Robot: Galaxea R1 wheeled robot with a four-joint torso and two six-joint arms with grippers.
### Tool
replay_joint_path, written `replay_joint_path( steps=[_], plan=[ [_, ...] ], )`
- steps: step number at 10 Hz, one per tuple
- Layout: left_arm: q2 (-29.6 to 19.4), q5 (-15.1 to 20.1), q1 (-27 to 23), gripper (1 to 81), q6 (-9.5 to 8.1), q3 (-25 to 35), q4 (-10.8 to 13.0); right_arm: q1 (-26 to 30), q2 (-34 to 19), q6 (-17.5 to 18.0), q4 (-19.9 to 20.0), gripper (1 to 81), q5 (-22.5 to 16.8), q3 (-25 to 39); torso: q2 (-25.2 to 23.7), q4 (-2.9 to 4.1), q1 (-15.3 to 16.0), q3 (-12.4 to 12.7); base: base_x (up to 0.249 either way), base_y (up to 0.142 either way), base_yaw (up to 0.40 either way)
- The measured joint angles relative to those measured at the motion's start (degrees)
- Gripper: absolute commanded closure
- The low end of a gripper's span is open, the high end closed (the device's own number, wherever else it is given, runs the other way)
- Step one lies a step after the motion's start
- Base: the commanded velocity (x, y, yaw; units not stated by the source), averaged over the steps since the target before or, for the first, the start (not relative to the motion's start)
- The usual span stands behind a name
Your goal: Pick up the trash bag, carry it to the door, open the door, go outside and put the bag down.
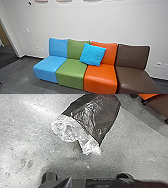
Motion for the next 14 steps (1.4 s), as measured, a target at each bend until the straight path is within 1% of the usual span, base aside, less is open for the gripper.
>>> replay_joint_path(
  steps=[2, 3, 4, 6, 7, 10, 11, 12, 14],
  plan=[
    [0.52, 1.93, -1.05, 1.0, 0.0, -0.72, 0.0, -0.13, -0.33, 0.0, 0.02, 1.0, -0.32, 0.15, -4.3, 0.0, 2.66, 0.0, 0.0, 0.0, 0.0],
    [0.63, 2.01, -1.39, 1.0, 0.0, -0.82, 0.0, -0.11, -0.44, 0.0, 0.05, 1.0, -0.24, 0.12, -6.3, 0.0, 3.89, -0.15, 0.0, 0.0, 0.0],
    [0.77, 2.08, -1.5, 1.0, 0.0, -0.82, 0.02, -0.09, -0.46, 0.0, 0.09, 1.0, -0.22, 0.28, -7.87, 0.0, 4.81, -0.9, 0.0, 0.0, 0.0],
    [0.4, 2.84, -1.69, 1.0, 0.0, -0.82, 0.0, -0.09, -0.9, 0.0, 0.2, 1.0, -0.22, 0.59, -11.54, 0.0, 7.13, -4.29, 0.0, 0.0, 0.0],
    [0.0, 3.85, -2.43, 1.0, 0.01, -0.82, 0.02, -0.07, -0.93, 0.0, 0.22, 1.0, -0.16, 0.67, -13.64, 0.0, 8.46, -6.3, 0.0, 0.0, 0.0],
    [-0.48, 4.6, -4.83, 1.0, 0.01, -0.82, 0.09, 0.09, -1.1, 0.0, 0.57, 1.0, 0.04, 0.72, -19.82, 0.0, 12.37, -12.15, 0.0, 0.0, 0.0],
    [-0.37, 5.56, -5.41, 1.0, 0.0, -0.77, 0.11, 0.11, -1.07, 0.0, 0.66, 1.0, 0.04, 0.78, -21.11, 0.0, 13.2, -13.33, 0.0, 0.0, 0.0],
    [-0.3, 6.53, -6.45, 1.0, 0.0, -0.77, 0.13, 0.59, -1.43, 0.0, 0.82, 1.0, -0.1, 0.98, -22.71, 0.0, 14.2, -13.71, 0.0, 0.0, 0.0],
    [0.72, 6.56, -8.96, 1.0, -0.05, -1.12, 0.16, 1.16, -2.76, 0.0, 1.07, 1.0, 0.09, 1.16, -26.75, 0.0, 16.72, -14.3, 0.0, 0.0, 0.0]
  ],
)
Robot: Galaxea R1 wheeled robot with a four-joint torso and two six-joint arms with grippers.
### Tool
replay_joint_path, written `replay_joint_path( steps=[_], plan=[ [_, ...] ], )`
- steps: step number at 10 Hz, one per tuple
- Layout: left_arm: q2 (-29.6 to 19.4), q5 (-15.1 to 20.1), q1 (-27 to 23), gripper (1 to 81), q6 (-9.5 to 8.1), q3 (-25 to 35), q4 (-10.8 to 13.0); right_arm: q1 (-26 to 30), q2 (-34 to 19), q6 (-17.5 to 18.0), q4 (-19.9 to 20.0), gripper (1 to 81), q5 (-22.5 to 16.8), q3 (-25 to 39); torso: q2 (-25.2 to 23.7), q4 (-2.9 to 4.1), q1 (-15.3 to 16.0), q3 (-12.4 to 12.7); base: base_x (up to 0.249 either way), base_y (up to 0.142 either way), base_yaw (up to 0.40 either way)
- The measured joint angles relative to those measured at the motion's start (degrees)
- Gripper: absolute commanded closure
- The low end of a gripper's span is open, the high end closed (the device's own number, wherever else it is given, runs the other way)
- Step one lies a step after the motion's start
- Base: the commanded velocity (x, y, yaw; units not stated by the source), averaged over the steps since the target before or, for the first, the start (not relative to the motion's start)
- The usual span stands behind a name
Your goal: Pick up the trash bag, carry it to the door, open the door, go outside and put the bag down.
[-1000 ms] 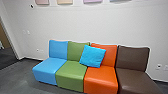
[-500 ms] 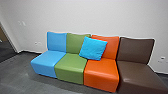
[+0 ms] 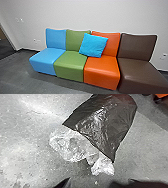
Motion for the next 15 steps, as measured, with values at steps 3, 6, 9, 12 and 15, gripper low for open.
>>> replay_joint_path(
  steps=[3, 6, 9, 12, 15],
  plan=[
    [4.35, 0.68, 0.29, 1.0, 0.02, -1.35, 0.06, 0.02, 0.11, 0.0, 0.05, 1.0, -0.18, 0.12, -6.49, -0.02, 4.05, -0.02, 0.0, 0.0, 0.0],
    [6.45, 1.97, 0.07, 1.0, 0.0, -2.73, 0.3, 0.02, 0.15, 0.0, 0.06, 1.0, -0.18, 0.17, -12.87, -0.02, 7.96, -0.11, 0.0, 0.0, 0.0],
    [7.18, 3.04, -0.56, 1.0, 0.02, -2.82, 0.39, -0.11, 0.06, 0.0, 0.46, 1.0, -0.29, 0.41, -18.43, -0.02, 11.39, -3.56, 0.0, 0.0, 0.0],
    [7.18, 3.17, -1.33, 1.0, 0.02, -2.97, 0.52, 3.78, -2.45, -0.02, 1.22, 1.0, -0.94, 2.77, -24.57, -0.02, 15.23, -8.24, 0.0, 0.0, 0.0],
    [7.0, 3.35, -1.39, 1.0, 0.02, -2.95, 0.54, 11.36, -2.5, 0.8, 1.29, 1.0, -5.32, 5.72, -30.06, -0.02, 18.69, -9.22, 0.0, 0.0, 0.0]
  ],
)
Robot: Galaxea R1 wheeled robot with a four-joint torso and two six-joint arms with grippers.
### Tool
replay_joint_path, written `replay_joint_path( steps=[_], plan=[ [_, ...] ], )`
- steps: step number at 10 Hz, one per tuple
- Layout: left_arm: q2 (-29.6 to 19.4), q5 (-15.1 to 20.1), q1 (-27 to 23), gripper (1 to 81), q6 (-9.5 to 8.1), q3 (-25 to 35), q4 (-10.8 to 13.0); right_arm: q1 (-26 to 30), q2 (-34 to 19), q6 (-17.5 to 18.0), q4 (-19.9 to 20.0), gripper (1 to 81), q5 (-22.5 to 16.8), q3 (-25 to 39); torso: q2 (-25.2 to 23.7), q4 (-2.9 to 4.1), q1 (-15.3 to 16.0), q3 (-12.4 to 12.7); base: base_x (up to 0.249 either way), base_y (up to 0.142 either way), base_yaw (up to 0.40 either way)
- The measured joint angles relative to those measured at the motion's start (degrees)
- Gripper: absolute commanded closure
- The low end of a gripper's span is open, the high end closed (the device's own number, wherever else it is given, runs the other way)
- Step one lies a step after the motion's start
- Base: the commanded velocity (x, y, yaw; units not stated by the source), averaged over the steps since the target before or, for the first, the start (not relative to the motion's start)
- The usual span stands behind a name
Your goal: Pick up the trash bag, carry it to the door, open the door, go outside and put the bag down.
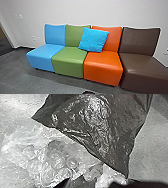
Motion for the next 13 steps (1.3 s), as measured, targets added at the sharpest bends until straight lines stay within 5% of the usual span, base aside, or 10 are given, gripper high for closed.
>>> replay_joint_path(
  steps=[4, 8, 13],
  plan=[
    [-0.09, 0.01, -1.89, 1.0, 0.0, 0.02, -0.09, 4.4, -1.6, 1.79, -0.05, 1.0, -6.64, 1.34, -6.97, 0.0, 3.98, -0.35, 0.0, 0.0, 0.0],
    [-0.33, 0.17, -3.17, 1.0, 0.0, 0.05, -0.04, 4.52, -2.73, 2.05, -0.09, 1.0, -6.6, 2.15, -7.89, 0.0, 4.5, -6.78, 0.0, 0.0, 0.0],
    [-0.77, -0.13, -10.0, 1.0, 0.0, -0.09, -0.04, 4.57, -2.21, 2.07, -0.07, 1.0, -6.36, 2.26, -7.91, 0.0, 4.57, -7.85, 0.0, 0.0, 0.0]
  ],
)
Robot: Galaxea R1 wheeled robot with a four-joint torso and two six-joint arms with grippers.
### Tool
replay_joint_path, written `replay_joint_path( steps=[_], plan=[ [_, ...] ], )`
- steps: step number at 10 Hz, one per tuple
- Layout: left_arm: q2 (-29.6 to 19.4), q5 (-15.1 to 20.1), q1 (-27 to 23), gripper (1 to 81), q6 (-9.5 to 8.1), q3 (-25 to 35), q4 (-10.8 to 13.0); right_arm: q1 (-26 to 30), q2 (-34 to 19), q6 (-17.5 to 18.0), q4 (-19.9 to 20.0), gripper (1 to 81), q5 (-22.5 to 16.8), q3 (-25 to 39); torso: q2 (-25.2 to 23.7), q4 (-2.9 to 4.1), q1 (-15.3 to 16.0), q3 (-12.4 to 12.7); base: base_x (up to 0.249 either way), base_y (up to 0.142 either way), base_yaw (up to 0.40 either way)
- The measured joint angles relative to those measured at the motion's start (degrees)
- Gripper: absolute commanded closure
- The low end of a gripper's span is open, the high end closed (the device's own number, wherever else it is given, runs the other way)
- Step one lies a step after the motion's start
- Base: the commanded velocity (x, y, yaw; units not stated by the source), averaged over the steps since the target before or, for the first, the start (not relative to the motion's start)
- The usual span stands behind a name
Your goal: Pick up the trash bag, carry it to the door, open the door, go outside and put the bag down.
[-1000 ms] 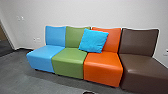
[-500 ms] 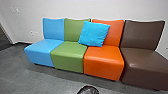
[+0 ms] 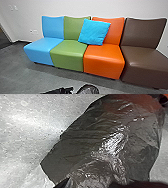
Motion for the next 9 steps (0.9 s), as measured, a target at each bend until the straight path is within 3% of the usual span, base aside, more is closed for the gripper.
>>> replay_joint_path(
  steps=[4, 6, 9],
  plan=[
    [5.12, 0.61, -1.71, 1.0, -0.02, -5.33, 0.2, 0.05, 0.41, 0.09, -0.01, 1.0, 0.07, -0.02, 0.0, 0.0, 0.0, -0.35, 0.0, 0.0, 0.0],
    [7.96, 1.3, -3.78, 1.0, 0.02, -7.67, 0.91, 0.13, 0.85, 0.09, -0.01, 1.0, 0.05, -0.15, 0.0, 0.0, 0.0, -2.6, 0.0, 0.0, 0.0],
    [8.42, 1.63, -4.36, 1.0, 0.02, -8.52, 1.16, 0.37, 2.32, 0.11, -0.01, 1.0, 0.55, -0.44, 0.02, 0.0, 0.05, -7.39, 0.0, 0.0, 0.0]
  ],
)
